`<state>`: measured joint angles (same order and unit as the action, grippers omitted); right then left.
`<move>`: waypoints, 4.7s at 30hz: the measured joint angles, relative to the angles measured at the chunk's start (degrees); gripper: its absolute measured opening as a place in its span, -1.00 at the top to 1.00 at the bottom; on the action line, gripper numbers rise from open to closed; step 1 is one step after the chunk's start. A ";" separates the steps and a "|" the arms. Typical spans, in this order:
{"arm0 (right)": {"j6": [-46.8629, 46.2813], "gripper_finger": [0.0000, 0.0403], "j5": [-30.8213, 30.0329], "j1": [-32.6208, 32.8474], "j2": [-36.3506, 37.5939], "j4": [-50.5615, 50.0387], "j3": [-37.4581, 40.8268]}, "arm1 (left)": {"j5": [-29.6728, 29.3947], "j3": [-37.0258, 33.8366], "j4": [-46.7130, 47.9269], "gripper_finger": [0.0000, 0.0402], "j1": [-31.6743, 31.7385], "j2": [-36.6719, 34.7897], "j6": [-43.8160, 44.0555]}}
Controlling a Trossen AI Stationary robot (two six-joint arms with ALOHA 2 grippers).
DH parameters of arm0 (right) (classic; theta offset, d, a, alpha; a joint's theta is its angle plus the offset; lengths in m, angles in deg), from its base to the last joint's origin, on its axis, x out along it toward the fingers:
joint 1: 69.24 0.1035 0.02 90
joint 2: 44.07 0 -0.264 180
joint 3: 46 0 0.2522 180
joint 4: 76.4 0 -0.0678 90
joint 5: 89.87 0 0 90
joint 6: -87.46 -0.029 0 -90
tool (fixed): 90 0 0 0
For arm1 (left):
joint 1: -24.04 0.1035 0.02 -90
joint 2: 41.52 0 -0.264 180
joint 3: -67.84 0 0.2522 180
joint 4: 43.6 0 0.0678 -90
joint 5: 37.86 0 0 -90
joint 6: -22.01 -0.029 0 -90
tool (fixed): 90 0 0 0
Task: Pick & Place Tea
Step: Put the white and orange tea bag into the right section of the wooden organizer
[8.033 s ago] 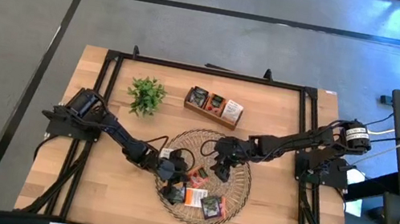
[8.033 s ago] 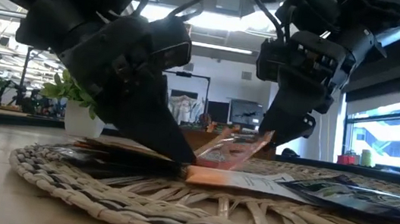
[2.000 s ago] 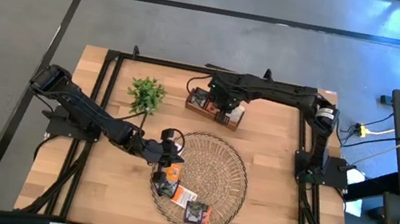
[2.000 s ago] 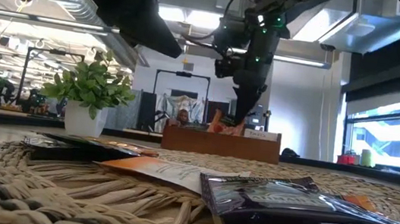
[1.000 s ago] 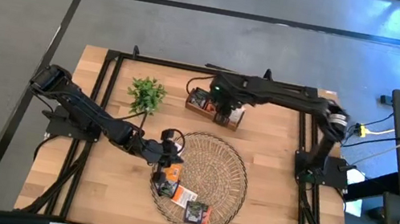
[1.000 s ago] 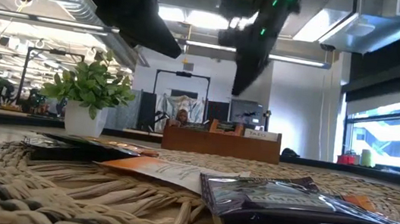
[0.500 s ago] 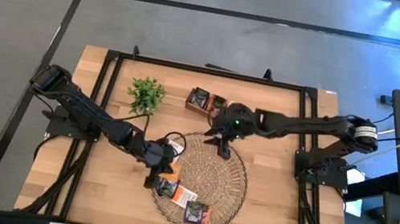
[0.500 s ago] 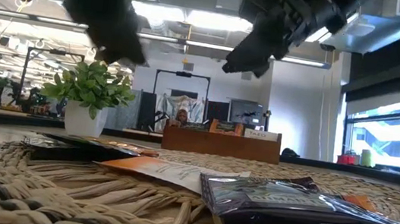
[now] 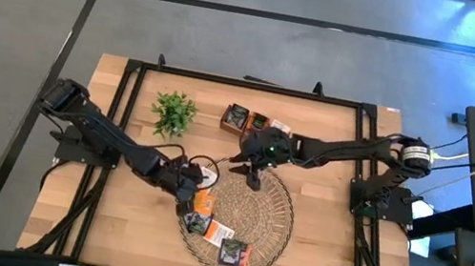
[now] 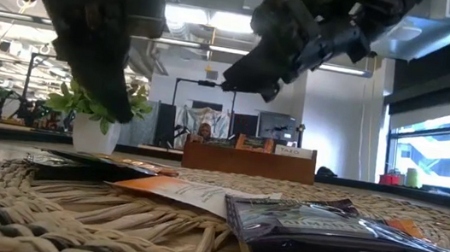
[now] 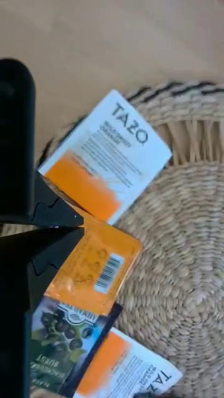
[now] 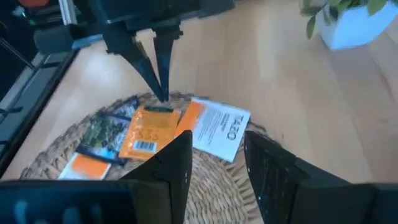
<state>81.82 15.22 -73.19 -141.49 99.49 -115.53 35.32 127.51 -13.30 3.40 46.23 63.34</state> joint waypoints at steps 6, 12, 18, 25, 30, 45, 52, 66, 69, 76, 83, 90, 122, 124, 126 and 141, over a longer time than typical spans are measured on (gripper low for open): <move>0.08 0.27 -0.42 -0.28 -1.97 -0.21 -1.77 | 0.18 -0.04 0.38 0.94 0.41 5.19 2.10; -2.22 0.27 -0.40 -0.33 -3.04 0.96 -1.84 | -0.03 0.15 -0.52 0.96 1.31 8.42 3.96; -5.10 0.26 0.00 -0.96 -7.00 2.59 -1.84 | -0.71 0.19 -0.82 0.94 1.29 9.03 3.90; -9.08 -0.09 8.97 -3.03 -13.31 4.10 -3.55 | -0.76 0.13 -0.80 0.96 1.29 9.09 3.84; -13.98 -0.45 11.69 -3.40 -17.05 4.30 -7.63 | -0.83 0.11 -0.82 0.94 1.24 9.11 3.92; -13.15 -0.42 15.22 -3.19 -22.35 -6.30 -14.80 | -1.84 0.00 -1.78 0.94 1.13 9.26 3.35; -13.45 -0.24 16.59 -3.02 -23.11 -6.19 -14.84 | -2.68 -0.04 -1.85 0.95 1.07 9.29 3.36; -13.63 0.42 16.50 -3.06 -23.11 -5.59 -14.84 | -2.86 -0.04 -1.95 0.94 1.07 9.29 3.48; -13.59 0.53 16.50 -3.17 -23.11 -5.27 -14.84 | -2.89 -0.04 -1.97 0.94 1.07 9.29 3.50; -12.60 0.74 16.50 -3.69 -23.11 -4.94 -14.84 | -2.83 -0.04 -1.98 0.95 0.94 9.29 3.50; -8.40 0.97 18.07 -4.75 -22.75 -4.67 -14.87 | -2.19 -0.17 -1.85 0.95 -0.75 8.37 4.37; -2.94 0.98 18.48 -7.17 -16.08 -11.06 -14.89 | -3.83 -0.22 -2.04 0.96 -2.43 3.11 4.44; 6.13 0.98 -17.34 -18.71 11.71 -45.67 -1.95 | -6.16 -0.10 -9.08 0.94 -0.61 0.15 -5.70; 6.13 0.98 -16.34 -19.15 11.71 -44.69 -1.11 | -6.19 -0.09 -9.06 0.94 -0.61 0.15 -5.70; 6.07 0.98 -16.41 -19.23 11.71 -44.26 -0.38 | -6.19 -0.09 -9.06 0.94 -0.61 0.15 -5.70; 5.94 0.90 -16.48 -19.21 11.69 -39.79 3.58 | -6.23 -0.09 -9.06 0.94 -0.61 0.15 -5.70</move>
<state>87.76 -1.26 -92.40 -129.80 59.69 -111.94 29.09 127.43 -22.35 2.78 46.38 57.64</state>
